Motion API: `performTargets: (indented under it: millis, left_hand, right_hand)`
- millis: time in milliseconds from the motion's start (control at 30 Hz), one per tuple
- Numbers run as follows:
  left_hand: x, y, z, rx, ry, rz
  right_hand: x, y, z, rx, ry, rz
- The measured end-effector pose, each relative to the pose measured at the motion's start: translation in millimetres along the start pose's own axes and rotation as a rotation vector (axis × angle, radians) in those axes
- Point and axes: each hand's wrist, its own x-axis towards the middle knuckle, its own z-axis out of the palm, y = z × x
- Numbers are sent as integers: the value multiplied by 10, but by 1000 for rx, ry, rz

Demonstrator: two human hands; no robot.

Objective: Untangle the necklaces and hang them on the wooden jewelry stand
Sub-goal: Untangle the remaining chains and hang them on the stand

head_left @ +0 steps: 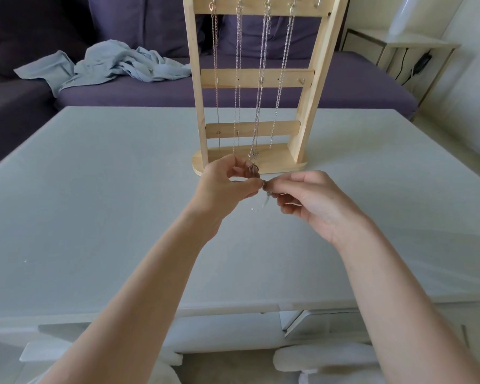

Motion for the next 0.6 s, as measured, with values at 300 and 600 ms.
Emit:
performTargets:
  millis: [300, 600]
  left_hand:
    - [-54, 18, 72, 21, -160, -18]
    - [-42, 15, 49, -463, -95, -251]
  right_hand:
    - [13, -27, 38, 179, 127, 94]
    - [19, -43, 35, 374, -21, 112]
